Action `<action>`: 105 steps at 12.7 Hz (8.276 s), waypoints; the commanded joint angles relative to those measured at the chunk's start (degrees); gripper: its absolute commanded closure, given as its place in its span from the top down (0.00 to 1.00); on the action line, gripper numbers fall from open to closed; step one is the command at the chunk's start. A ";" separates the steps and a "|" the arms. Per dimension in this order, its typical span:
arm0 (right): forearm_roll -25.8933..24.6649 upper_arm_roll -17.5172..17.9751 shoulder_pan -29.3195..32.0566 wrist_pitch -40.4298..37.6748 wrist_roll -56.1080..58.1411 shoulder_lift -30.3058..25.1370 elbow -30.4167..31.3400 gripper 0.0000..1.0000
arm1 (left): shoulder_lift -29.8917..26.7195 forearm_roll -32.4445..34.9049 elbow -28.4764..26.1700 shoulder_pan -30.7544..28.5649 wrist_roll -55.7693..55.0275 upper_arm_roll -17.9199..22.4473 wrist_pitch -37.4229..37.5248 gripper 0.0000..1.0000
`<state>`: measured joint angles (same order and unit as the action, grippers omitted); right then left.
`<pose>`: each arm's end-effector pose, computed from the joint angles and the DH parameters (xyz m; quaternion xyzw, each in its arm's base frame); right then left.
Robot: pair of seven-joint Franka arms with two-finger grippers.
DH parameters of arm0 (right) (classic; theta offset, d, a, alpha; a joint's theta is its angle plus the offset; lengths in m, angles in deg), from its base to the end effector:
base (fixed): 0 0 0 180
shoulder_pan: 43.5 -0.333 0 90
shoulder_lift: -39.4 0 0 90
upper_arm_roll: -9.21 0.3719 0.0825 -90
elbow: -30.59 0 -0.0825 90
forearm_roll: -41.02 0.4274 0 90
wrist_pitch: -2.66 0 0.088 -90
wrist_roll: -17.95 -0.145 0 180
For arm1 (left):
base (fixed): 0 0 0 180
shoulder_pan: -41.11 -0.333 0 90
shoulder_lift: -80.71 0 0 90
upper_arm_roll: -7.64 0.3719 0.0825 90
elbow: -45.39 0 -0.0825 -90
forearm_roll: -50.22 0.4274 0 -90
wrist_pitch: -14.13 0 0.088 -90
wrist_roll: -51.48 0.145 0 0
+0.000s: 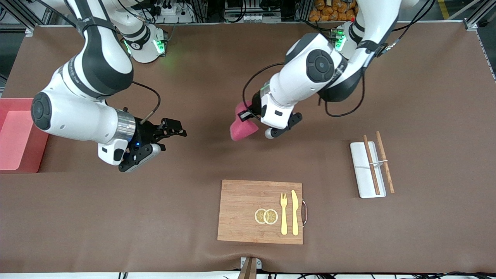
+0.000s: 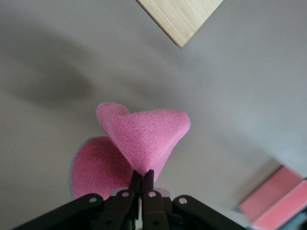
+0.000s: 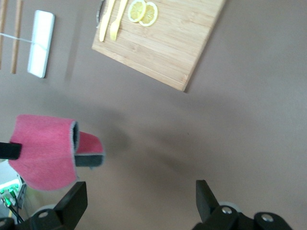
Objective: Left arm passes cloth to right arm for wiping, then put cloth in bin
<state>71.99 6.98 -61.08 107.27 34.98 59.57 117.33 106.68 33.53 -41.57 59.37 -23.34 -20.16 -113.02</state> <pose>0.6825 0.2542 0.4753 -0.9469 -0.2005 0.0154 0.2507 0.5703 -0.5317 0.4615 0.9024 0.3394 -0.1248 0.2342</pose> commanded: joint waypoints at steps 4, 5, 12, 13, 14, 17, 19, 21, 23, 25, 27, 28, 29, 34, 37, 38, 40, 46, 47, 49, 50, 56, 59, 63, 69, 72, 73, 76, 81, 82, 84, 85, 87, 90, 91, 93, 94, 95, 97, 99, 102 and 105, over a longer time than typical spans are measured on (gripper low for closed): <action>10.15 -0.06 1.32 -0.02 -4.42 2.23 1.15 1.00 | 5.84 -0.89 3.55 5.46 -18.85 0.72 -13.46 0.00; 10.60 -0.06 1.15 -0.11 -9.25 2.41 1.15 1.00 | 6.72 -0.80 4.77 6.08 -19.74 1.07 -14.00 0.00; 19.81 -0.15 2.21 3.12 -33.01 7.42 0.36 1.00 | 9.98 -0.89 7.42 8.99 -32.30 1.43 -24.01 0.00; 20.18 -0.15 2.03 5.40 -33.12 7.95 0.01 1.00 | 10.16 -0.89 7.68 9.08 -34.32 1.43 -24.80 0.00; 19.92 -0.06 0.98 6.12 -32.86 8.39 -0.34 1.00 | 10.51 -0.98 7.86 9.16 -35.91 1.34 -25.59 0.00; 19.74 -0.15 -1.39 6.13 -33.21 8.57 -1.75 1.00 | 11.83 -1.07 9.79 10.57 -40.57 1.34 -27.44 0.00; 19.57 -0.15 -2.36 5.96 -33.21 8.48 -1.66 1.00 | 12.09 -1.15 10.06 10.75 -41.63 1.34 -27.54 0.00; 19.39 -0.15 -2.54 5.34 -33.47 8.31 -1.14 1.00 | 12.01 -1.24 10.06 10.75 -41.99 1.34 -27.62 0.00; 19.21 -0.23 -2.28 3.15 -33.47 8.39 -1.05 1.00 | 12.09 -1.24 10.06 10.75 -42.43 1.34 -27.62 0.00; 19.21 -0.23 -2.10 1.22 -33.47 8.39 -0.96 0.97 | 12.09 -1.24 10.06 10.75 -42.43 1.34 -27.62 0.00; 19.21 -0.23 -1.84 -1.94 -33.21 8.31 -1.05 0.38 | 12.09 -1.24 10.06 10.75 -42.43 1.34 -27.62 0.00; 19.30 -0.23 -1.67 -3.00 -32.86 8.22 -1.22 0.00 | 12.09 -1.24 10.06 10.75 -42.43 1.34 -27.62 0.00; 19.30 -0.23 -1.66 -3.53 -32.86 8.13 -1.40 0.00 | 12.09 -1.24 10.06 10.75 -42.43 1.34 -27.62 0.00; 19.30 -0.32 -0.88 -3.45 -32.59 8.04 -1.92 0.00 | 12.09 -1.24 9.97 10.75 -42.52 1.43 -27.80 0.00; 17.03 -0.41 0.62 -3.19 -32.33 8.22 -2.63 0.00 | 10.87 -1.15 9.88 9.52 -42.34 1.34 -27.36 0.19; 15.45 -0.41 0.71 -3.01 -31.11 8.22 -3.24 0.00 | 9.73 -0.46 9.80 8.82 -42.34 1.34 -26.84 0.70; 9.14 -0.41 0.88 -2.75 -27.78 8.30 -3.51 0.00 | 6.31 3.22 9.71 8.03 -42.16 1.69 -20.20 1.00; -8.62 -0.41 0.18 -1.43 -24.51 10.75 -0.17 0.00 | -6.61 10.19 9.45 -3.47 -30.61 1.43 7.74 1.00; -11.52 -0.41 1.14 -1.52 -24.42 12.07 -0.08 0.00 | -8.45 10.19 9.44 -6.10 -25.26 1.52 13.36 1.00; -16.63 -0.41 4.21 -1.43 -23.20 14.97 -0.08 0.00 | -11.45 10.19 9.53 -12.34 -10.08 1.43 25.23 1.00; -17.78 -0.50 6.23 -1.43 -20.66 15.85 -0.08 0.00 | -12.68 10.19 9.53 -15.67 -1.91 1.52 30.33 1.00; -28.15 -0.50 24.94 1.47 -3.01 17.80 -0.17 0.00 | -17.26 13.25 8.31 -32.48 35.75 1.60 42.86 1.00; -33.58 -0.50 34.43 1.30 8.15 17.45 -0.52 0.00 | -17.96 15.55 8.13 -36.61 46.57 1.86 43.04 1.00; -42.64 -0.50 40.08 -2.28 16.89 12.89 -1.74 0.00 | -21.91 15.72 4.80 -25.66 61.43 18.71 42.69 1.00; -46.44 -0.32 39.38 -7.08 15.93 13.39 -5.00 0.00 | -23.24 16.60 3.64 -22.21 60.58 21.47 42.60 1.00; -45.56 -0.06 36.14 -5.47 13.12 16.38 -4.47 0.00 | -23.32 16.43 3.56 -22.21 60.84 21.29 42.86 1.00; -43.30 -0.06 34.91 -4.78 12.94 17.26 -4.39 0.00 | -23.41 16.43 3.64 -22.30 60.93 21.29 42.95 1.00; -37.22 -0.06 29.99 -1.27 8.04 19.29 -3.25 0.00 | -23.50 16.08 3.64 -22.13 61.28 21.12 42.95 1.00; -23.45 -0.06 15.94 -0.02 -13.56 18.85 -2.45 0.00 | -22.98 16.25 3.73 -22.12 61.19 20.50 41.90 1.00; -19.85 -0.06 12.96 0.06 -18.22 18.76 -2.54 0.00 | -22.89 16.25 3.73 -22.04 61.11 20.50 41.11 1.00; -14.21 -0.06 7.06 -0.02 -26.84 17.63 -3.07 0.00 | -22.97 15.99 3.56 -22.04 61.11 20.50 41.02 1.00; -13.58 -0.06 5.38 -0.28 -30.18 15.97 -3.50 0.00 | -23.50 15.99 3.47 -22.12 61.19 20.41 41.54 1.00; -13.48 0.12 3.97 -4.30 -33.72 11.06 -3.51 0.00 | -23.77 15.99 3.47 -22.04 61.11 20.50 42.16 1.00; -14.35 -0.49 4.83 -13.53 -33.65 -0.01 -3.16 0.00 | -23.85 15.99 3.29 -22.12 61.11 20.41 42.16 1.00; -15.58 -0.67 6.14 -16.08 -33.21 -2.65 -3.24 0.00 | -23.85 15.99 3.29 -22.21 61.11 20.41 42.16 1.00; -20.06 -0.94 10.35 -21.00 -28.41 -6.18 -3.24 0.00 | -23.85 15.99 3.47 -21.95 61.11 20.41 42.16 1.00; -20.94 -1.02 12.99 -22.85 -24.20 -7.33 -3.24 0.00 | -23.85 16.07 3.47 -21.95 61.11 20.33 42.16 1.00; -23.56 -1.20 16.93 -24.61 -18.76 -8.38 -3.42 0.00 | -23.85 16.07 3.56 -21.95 61.11 20.06 42.16 1.00; -28.14 -1.55 23.35 -26.21 -6.73 -9.10 -3.68 0.00 | -23.94 16.34 3.47 -22.04 61.28 20.06 42.16 1.00; -30.17 -1.29 32.13 -26.04 5.32 -8.49 -5.08 0.00 | -23.94 16.34 3.38 -22.04 61.28 20.06 42.16 1.00; -35.79 -1.29 41.47 -19.40 20.01 -5.42 -5.44 0.00 | -24.20 16.51 3.29 -22.21 61.37 20.06 42.16 1.00; -38.53 -1.37 47.89 -10.94 26.29 0.99 -5.44 0.00 | -24.38 16.60 3.03 -22.30 61.37 20.06 42.16 1.00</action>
<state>35.46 4.33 -16.18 93.21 59.10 56.25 112.91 84.01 48.69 -37.19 37.16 37.81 0.03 -71.03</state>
